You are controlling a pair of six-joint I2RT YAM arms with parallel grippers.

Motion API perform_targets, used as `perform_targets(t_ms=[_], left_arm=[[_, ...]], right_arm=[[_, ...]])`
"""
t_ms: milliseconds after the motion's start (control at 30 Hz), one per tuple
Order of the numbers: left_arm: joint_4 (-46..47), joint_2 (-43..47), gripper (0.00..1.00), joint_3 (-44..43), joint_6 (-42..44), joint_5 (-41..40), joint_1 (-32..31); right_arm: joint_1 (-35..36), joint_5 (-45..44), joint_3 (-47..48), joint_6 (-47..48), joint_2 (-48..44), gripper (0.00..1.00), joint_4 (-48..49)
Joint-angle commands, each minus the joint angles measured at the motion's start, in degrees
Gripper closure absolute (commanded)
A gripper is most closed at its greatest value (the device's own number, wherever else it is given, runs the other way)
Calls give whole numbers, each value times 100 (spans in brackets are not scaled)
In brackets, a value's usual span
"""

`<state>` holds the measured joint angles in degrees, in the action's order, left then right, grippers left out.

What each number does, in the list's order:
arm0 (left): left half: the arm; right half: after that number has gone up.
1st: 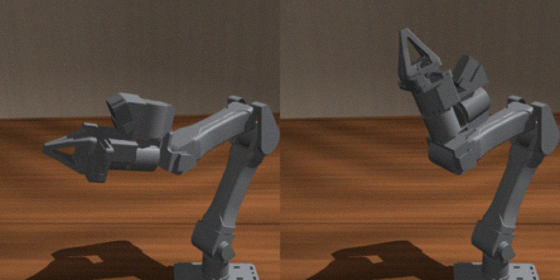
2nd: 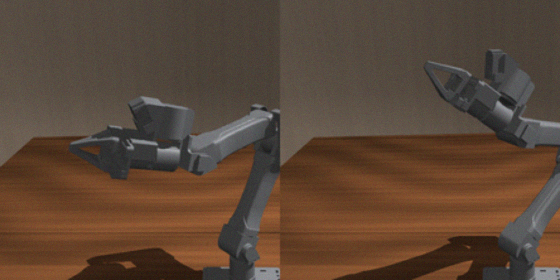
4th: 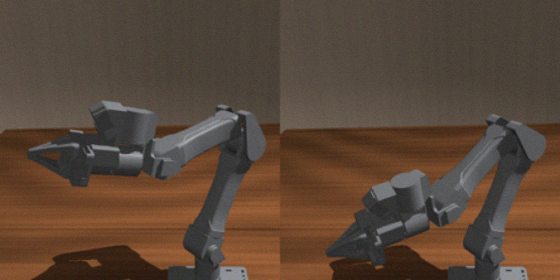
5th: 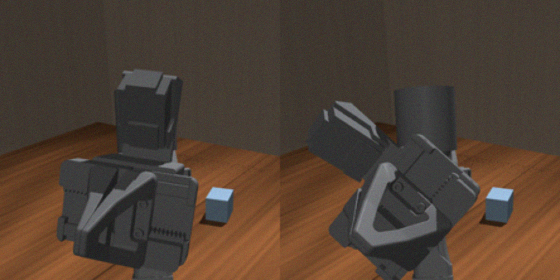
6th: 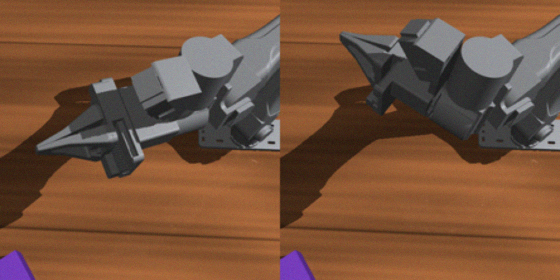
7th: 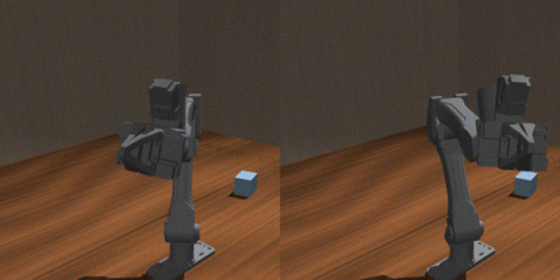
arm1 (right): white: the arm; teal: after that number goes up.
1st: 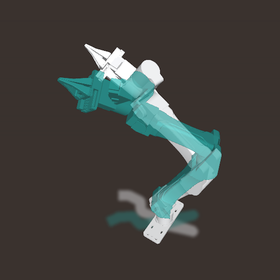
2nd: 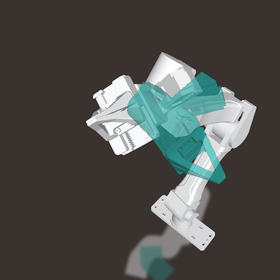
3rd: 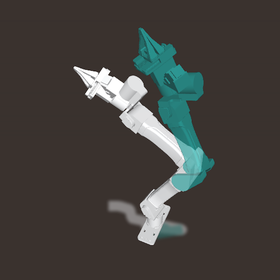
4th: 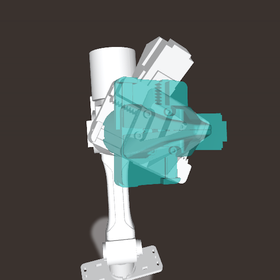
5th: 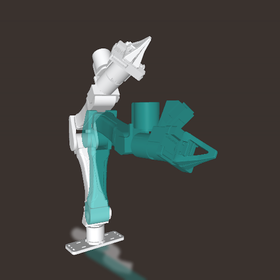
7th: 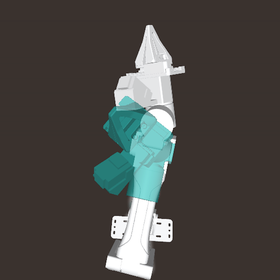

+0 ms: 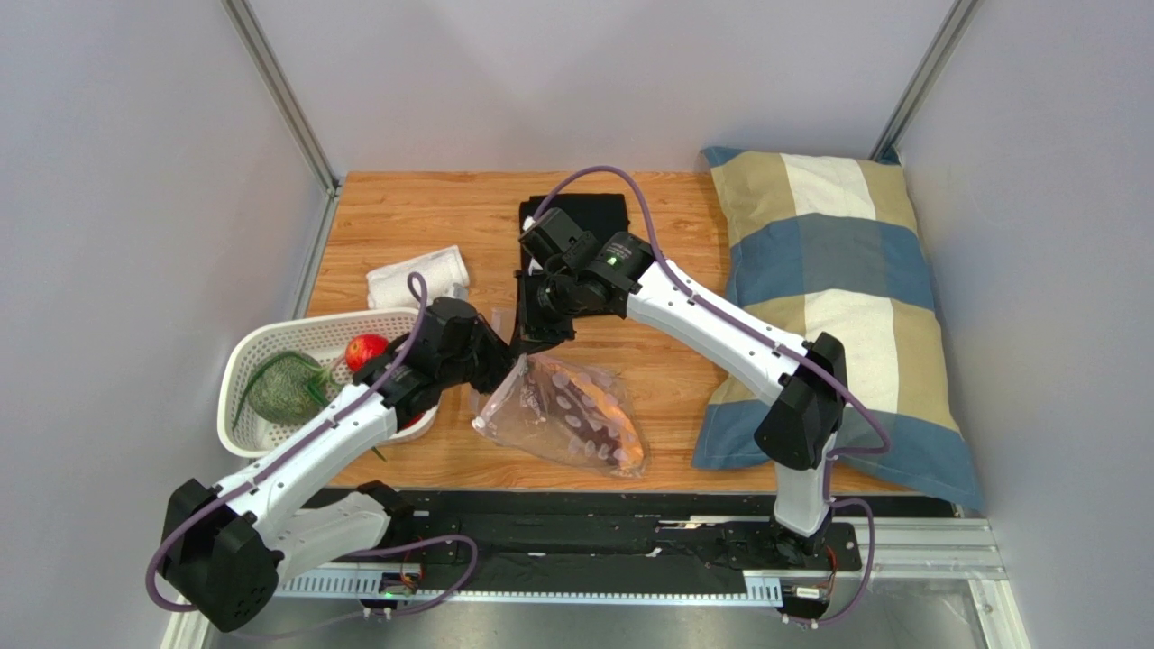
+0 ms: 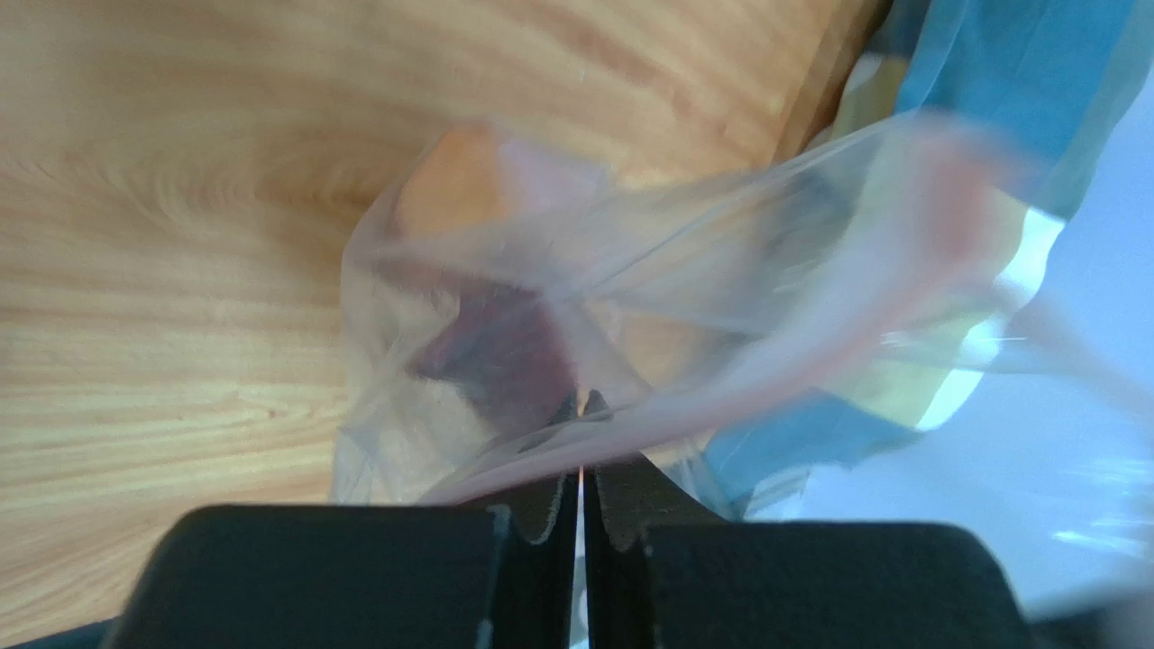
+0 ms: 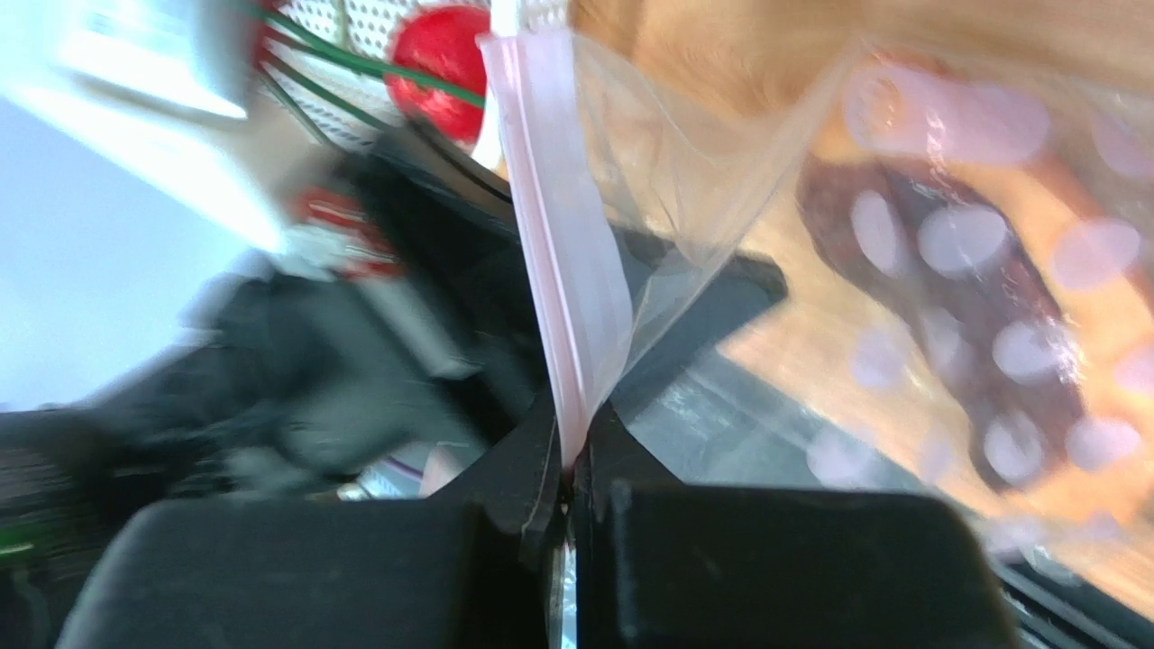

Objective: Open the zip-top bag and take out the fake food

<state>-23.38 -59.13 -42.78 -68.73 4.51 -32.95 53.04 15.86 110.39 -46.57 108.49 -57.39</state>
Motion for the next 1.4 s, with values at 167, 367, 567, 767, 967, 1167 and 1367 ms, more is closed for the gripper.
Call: perform_targets(t_ms=[167,367,567,767,967,1167,1367], left_arm=[[711,499,95,411,764,383,-274],[1966,192,90,525,545,1208,-282],[1091,-342,82,-1,703,990,-273],[378,-942,82,-64,896,288,-282],[491,-1495,75,-133,1458,269,-247],[896,-1935,71,-134,1644,516,-256],[1080,-1979,65,-125,1749,594,-238]], right_arm=[[128,285,98,139,-548,100,1185],[128,699,-70,-300,-416,100,1651],[154,541,88,-318,-381,100,1582],[154,506,-61,-283,-451,100,1546],[128,690,-421,-160,-548,97,1494],[-126,928,-896,226,-784,51,1161],[-855,656,-1833,868,-1637,26,852]])
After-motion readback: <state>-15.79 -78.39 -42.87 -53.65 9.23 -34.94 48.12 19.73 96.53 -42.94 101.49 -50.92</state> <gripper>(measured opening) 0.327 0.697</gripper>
